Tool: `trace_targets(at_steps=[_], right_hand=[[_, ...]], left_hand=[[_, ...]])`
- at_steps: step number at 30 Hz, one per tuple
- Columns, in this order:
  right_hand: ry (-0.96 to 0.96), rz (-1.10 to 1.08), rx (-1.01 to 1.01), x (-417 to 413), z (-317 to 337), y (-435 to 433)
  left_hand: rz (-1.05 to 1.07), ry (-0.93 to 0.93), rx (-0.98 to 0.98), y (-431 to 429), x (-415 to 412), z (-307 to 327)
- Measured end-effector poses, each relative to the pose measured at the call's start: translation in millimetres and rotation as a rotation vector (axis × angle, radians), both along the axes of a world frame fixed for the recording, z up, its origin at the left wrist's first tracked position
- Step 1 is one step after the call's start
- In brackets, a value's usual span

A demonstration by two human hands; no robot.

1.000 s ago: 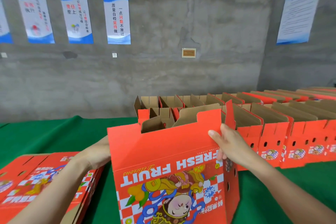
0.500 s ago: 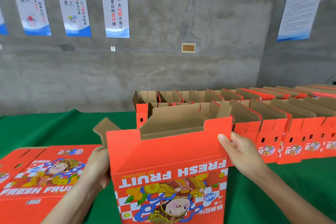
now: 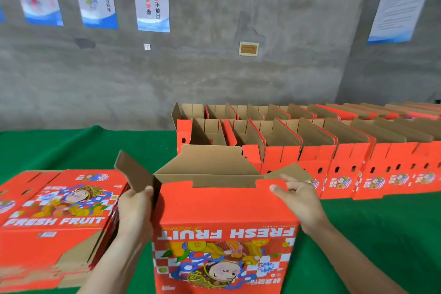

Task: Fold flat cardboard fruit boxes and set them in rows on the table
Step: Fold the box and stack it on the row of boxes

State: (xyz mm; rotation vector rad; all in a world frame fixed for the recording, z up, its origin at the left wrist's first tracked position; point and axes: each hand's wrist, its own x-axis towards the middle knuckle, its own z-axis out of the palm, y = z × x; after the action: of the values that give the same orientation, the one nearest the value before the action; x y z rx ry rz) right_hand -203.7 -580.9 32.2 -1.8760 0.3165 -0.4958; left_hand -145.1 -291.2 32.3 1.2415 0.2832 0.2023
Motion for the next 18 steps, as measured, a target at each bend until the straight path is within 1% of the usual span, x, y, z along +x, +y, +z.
trace_targets(at_steps=[4,6,7,8,9,10,11,12,13,14,15,16,17,18], right_hand=[[0.058,0.004,-0.198,-3,0,-1],[0.070,0.035,-0.338,-9,10,0],[0.123,0.066,-0.470,-12,18,0],[0.207,0.072,-0.666,-11,25,-4],[0.296,0.055,-0.902,-9,34,-7],[0.344,0.022,-1.154,-5,43,-9],[0.350,0.013,-1.362,-1,51,-7],[0.343,0.053,-1.525,4,59,-2],[0.352,0.146,-1.604,9,64,5],[0.389,0.287,-1.597,14,67,10],[0.460,0.433,-1.498,18,70,13],[0.523,0.530,-1.349,22,74,14],[0.550,0.578,-1.219,25,75,13],[0.533,0.582,-1.149,28,74,12]], left_hand=[[-0.227,-0.082,0.140,10,0,-5],[-0.263,-0.117,0.235,14,1,-7],[-0.263,-0.131,0.297,15,2,-7],[-0.264,-0.148,0.347,16,2,-6],[-0.272,-0.169,0.379,15,1,-5],[-0.286,-0.192,0.403,15,1,-3],[-0.297,-0.209,0.419,14,1,-2],[-0.307,-0.223,0.430,14,1,-1],[-0.311,-0.231,0.443,14,1,0],[-0.309,-0.238,0.456,15,1,1],[-0.303,-0.240,0.462,15,1,2],[-0.297,-0.245,0.454,16,1,2],[-0.290,-0.252,0.438,16,0,2],[-0.292,-0.265,0.435,16,-1,4]])
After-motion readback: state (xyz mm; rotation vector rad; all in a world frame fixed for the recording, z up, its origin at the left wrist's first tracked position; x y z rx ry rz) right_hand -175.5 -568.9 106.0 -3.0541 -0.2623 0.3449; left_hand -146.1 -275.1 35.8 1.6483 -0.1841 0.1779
